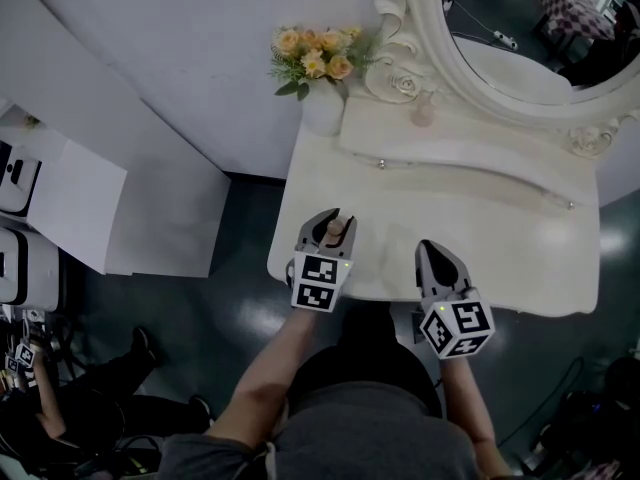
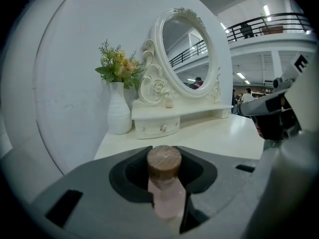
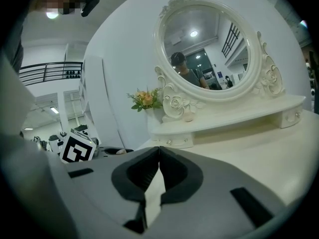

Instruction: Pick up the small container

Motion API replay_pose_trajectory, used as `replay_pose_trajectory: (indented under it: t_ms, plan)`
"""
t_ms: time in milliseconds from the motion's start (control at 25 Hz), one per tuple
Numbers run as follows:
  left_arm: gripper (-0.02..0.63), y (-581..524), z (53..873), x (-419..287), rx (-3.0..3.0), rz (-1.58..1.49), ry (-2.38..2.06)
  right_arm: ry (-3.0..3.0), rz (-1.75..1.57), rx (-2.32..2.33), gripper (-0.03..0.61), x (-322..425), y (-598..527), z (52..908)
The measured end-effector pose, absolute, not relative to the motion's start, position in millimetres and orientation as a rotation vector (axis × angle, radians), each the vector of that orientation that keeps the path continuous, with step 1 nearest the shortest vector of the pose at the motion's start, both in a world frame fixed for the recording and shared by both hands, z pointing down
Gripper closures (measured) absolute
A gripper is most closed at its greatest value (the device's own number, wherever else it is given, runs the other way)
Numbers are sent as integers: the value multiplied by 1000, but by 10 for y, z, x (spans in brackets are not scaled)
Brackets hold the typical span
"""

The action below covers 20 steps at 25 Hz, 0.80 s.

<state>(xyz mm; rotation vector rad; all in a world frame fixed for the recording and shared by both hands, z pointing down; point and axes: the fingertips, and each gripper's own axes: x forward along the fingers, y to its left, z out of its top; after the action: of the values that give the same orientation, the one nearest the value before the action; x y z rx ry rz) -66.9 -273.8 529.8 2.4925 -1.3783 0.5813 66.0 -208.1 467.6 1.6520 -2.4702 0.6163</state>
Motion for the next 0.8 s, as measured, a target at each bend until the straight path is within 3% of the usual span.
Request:
replay_pose_trajectory:
  t_ms: [800]
  plan:
    - [497, -3091, 4398, -654, 2565, 394, -1428, -2488, 589, 1655, 572, 832, -2289, 4608]
